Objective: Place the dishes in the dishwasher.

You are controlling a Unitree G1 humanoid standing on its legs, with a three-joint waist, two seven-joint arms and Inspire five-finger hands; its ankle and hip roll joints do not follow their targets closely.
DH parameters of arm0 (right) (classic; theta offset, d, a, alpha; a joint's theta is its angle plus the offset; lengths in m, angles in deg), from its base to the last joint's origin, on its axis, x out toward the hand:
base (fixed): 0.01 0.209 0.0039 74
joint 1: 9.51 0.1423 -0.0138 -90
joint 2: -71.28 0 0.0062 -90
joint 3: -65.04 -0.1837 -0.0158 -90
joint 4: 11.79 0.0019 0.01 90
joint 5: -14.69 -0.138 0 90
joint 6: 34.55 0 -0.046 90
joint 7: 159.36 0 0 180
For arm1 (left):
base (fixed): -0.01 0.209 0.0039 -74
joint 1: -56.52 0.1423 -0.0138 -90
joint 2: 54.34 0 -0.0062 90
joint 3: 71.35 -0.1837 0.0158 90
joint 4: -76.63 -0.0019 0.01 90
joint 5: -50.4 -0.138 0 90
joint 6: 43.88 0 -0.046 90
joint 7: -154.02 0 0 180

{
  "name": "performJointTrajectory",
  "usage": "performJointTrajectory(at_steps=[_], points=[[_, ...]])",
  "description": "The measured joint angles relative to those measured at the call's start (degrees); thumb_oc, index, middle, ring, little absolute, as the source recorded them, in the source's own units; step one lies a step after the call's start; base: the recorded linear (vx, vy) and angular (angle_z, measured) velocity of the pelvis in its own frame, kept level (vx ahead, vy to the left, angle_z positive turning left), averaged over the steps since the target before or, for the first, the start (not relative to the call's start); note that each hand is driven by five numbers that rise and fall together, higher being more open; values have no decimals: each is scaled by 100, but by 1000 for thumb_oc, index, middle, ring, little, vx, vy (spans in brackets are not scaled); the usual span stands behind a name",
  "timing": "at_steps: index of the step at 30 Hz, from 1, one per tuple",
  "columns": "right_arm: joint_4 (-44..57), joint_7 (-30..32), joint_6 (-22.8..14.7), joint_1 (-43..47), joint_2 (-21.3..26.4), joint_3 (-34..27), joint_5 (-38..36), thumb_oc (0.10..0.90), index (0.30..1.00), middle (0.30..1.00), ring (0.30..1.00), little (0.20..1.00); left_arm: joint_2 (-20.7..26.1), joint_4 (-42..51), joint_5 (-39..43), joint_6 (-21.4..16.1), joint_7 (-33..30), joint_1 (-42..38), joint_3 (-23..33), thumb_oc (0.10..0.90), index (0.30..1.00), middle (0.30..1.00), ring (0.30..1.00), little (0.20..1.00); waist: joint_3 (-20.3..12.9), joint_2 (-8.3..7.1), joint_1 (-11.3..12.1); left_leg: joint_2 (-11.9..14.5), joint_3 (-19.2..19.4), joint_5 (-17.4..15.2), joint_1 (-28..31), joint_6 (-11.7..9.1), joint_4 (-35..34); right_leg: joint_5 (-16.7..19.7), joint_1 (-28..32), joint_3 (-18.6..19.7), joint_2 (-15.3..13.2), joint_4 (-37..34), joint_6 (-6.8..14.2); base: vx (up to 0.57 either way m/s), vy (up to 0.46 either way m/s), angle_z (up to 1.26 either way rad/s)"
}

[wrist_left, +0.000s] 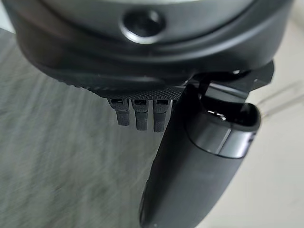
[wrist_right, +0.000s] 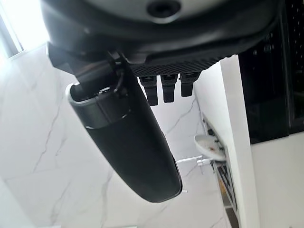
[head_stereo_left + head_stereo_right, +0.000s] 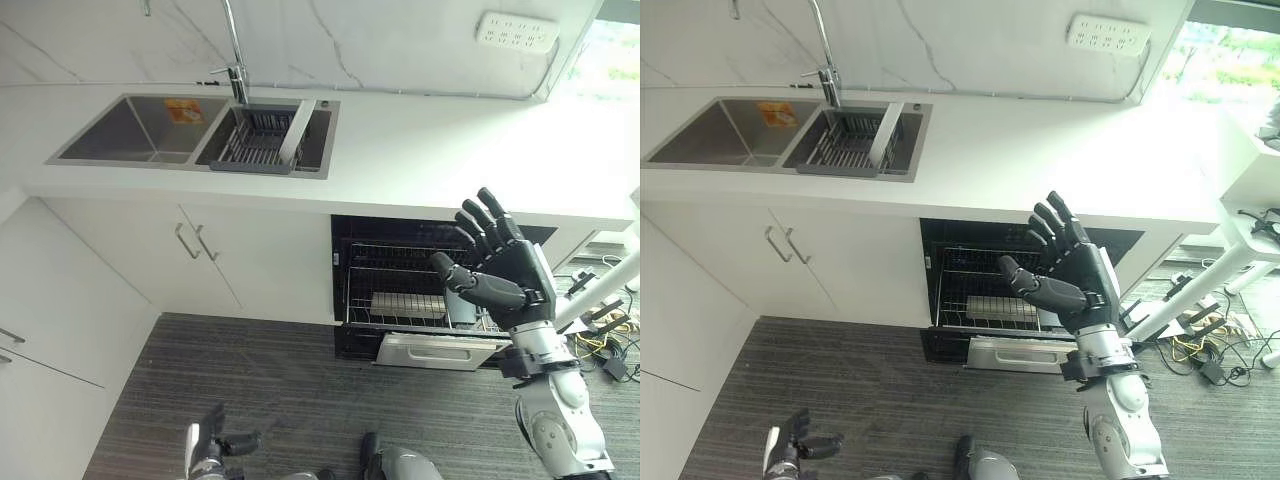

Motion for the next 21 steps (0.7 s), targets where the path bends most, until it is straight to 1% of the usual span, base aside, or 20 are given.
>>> performJointTrajectory(at_steps=[1, 2, 3, 4, 5, 6, 7, 8, 9, 11, 12, 13, 14, 15, 16, 17, 18, 19, 20, 21], points=[[-4, -21, -10, 15, 12, -2, 1, 800, 900, 900, 900, 900, -62, -99, 46, 57, 102, 71, 11, 800, 900, 900, 900, 900, 3, 3, 25, -7, 12, 45, 31, -139, 40, -90, 49, -2, 1, 4, -71, 166, -18, 15], [-182, -62, -19, 138, -12, 42, 0, 800, 900, 900, 900, 900, -136, -848, 54, 31, 486, -310, 257, 800, 900, 900, 900, 900, 142, -170, 64, 22, 163, 297, -728, -662, 1746, -189, 271, 39, -177, -92, -245, 339, 146, 5], [-370, -70, 7, 241, -51, 40, 1, 800, 900, 900, 900, 900, -67, -1106, 207, 250, 658, -432, 572, 800, 900, 900, 900, 900, 214, -133, 172, 404, 286, 281, -1381, -692, 2667, -155, 617, 64, -185, -297, -311, 347, 194, 4], [-371, -52, 14, 285, -37, 45, 21, 800, 900, 900, 900, 900, -61, -1156, 323, 477, 810, -288, 568, 800, 900, 900, 900, 900, 257, -85, 165, 550, 248, 261, -1469, -649, 2236, -287, 714, 100, -137, -331, -142, 373, 265, -37], [-369, 4, 34, 412, -45, 51, 29, 800, 900, 900, 900, 900, -90, -1351, 409, 713, 957, -307, 556, 800, 900, 900, 900, 900, 263, 11, 167, 597, 172, 313, -1350, -611, 1365, -350, 776, 243, -138, -313, -117, 247, 221, -49], [-366, 62, 49, 512, -27, 52, 47, 800, 900, 900, 900, 900, -153, -1552, 571, 963, 1043, -296, 556, 800, 900, 900, 900, 900, 275, 68, 163, 589, 126, 414, -1244, -595, 633, -337, 873, 369, -141, -322, -1, 275, 257, -57], [-359, 178, 52, 541, 2, 43, 46, 800, 900, 900, 900, 900, -205, -1707, 717, 1161, 1089, -232, 576, 800, 900, 900, 900, 900, 279, 96, 134, 609, 11, 553, -1201, -597, 198, -362, 957, 422, -134, -377, 57, 241, 249, -37], [-359, 348, 84, 565, 12, 34, 44, 800, 900, 900, 900, 900, -247, -1950, 831, 1236, 1149, -243, 671, 800, 900, 900, 900, 900, 279, 95, 114, 619, -251, 644, -1282, -656, -1, -408, 1007, 464, -108, -415, 124, 249, 277, -23], [-359, 468, 134, 590, 13, 23, 45, 800, 900, 900, 900, 900, -291, -2064, 979, 1317, 1174, -275, 771, 800, 900, 900, 900, 900, 284, 90, 117, 717, -402, 721, -1459, -717, 38, -437, 1045, 502, -51, -442, 150, 252, 306, -22], [-360, 581, 283, 602, 8, 57, 45, 800, 900, 900, 900, 900, -351, -2266, 1011, 1483, 1411, -306, 798, 800, 900, 900, 900, 900, 312, 99, 161, 902, -689, 856, -1784, -868, 202, -556, 1235, 647, -25, -475, 232, 288, 400, -38], [-360, 580, 319, 610, 13, 81, 46, 800, 900, 900, 900, 900, -378, -2355, 1018, 1506, 1511, -321, 798, 800, 900, 900, 900, 900, 361, 64, 185, 990, -774, 925, -1811, -873, 199, -606, 1342, 770, -37, -481, 287, 260, 451, -60], [-359, 566, 368, 666, 14, 128, 47, 800, 900, 900, 900, 900, -406, -2448, 1106, 1573, 1616, -325, 799, 800, 900, 900, 900, 900, 414, 96, 184, 1032, -966, 928, -1792, -870, 249, -676, 1501, 884, -87, -474, 397, 313, 560, -102], [-252, 564, 435, 671, 95, 111, 46, 800, 900, 900, 900, 900, -461, -2428, 1200, 1573, 1840, -289, 788, 800, 900, 900, 900, 900, 410, 189, 168, 1062, -803, 920, -1579, -704, 232, -871, 1600, 1130, -269, -387, 651, 297, 529, -94], [-143, 580, 440, 609, 80, 64, 41, 800, 900, 900, 900, 900, -353, -2394, 1127, 1551, 1959, -339, 772, 800, 900, 900, 900, 900, 441, 71, 88, 862, -465, 1175, -1460, -700, 290, -951, 1744, 1180, -550, -318, 851, 304, 499, -68], [-25, 579, 464, 512, 98, -16, 40, 800, 900, 900, 900, 900, -264, -2350, 1088, 1534, 1975, -394, 726, 800, 900, 900, 900, 900, 439, 9, 26, 638, -359, 1048, -1434, -484, 412, -907, 1810, 1116, -820, -271, 909, 182, 318, 0], [62, 575, 462, 449, 40, -142, 36, 800, 900, 900, 900, 900, -161, -2098, 936, 1505, 1978, -563, 653, 800, 900, 900, 900, 900, 443, 4, -43, 381, -286, 1015, -1369, -268, 467, -714, 1746, 886, -1073, -64, 900, 201, 353, 10], [71, 600, 517, 471, 24, -169, 38, 800, 900, 900, 900, 900, -2, -1929, 678, 1500, 1981, -765, 334, 800, 900, 900, 900, 900, 442, 5, -48, 246, -210, 845, -1278, -108, 517, -443, 1811, 886, -1250, 3, 954, 194, 354, 1], [141, 598, 539, 462, -37, -169, 41, 800, 900, 900, 900, 900, 126, -1980, 456, 1536, 1951, -899, 77, 800, 900, 900, 900, 900, 451, -9, -3, 140, -207, 777, -1144, -2, 492, -386, 1750, 842, -1386, 208, 969, 150, 303, -9], [232, 605, 537, 423, -104, -171, 40, 800, 900, 900, 900, 900, 198, -1960, 461, 1515, 1927, -979, 77, 800, 900, 900, 900, 900, 454, -13, -20, 76, -215, 750, -997, 49, 366, -509, 1647, 835, -1359, 391, 997, 144, 339, -12], [284, 616, 538, 428, -121, -166, 41, 800, 900, 900, 900, 900, 247, -1914, 496, 1472, 1830, -1053, 43, 800, 900, 900, 900, 900, 451, 40, -14, 78, -207, 692, -885, 181, 299, -614, 1578, 814, -1231, 346, 1032, 70, 245, -8]])
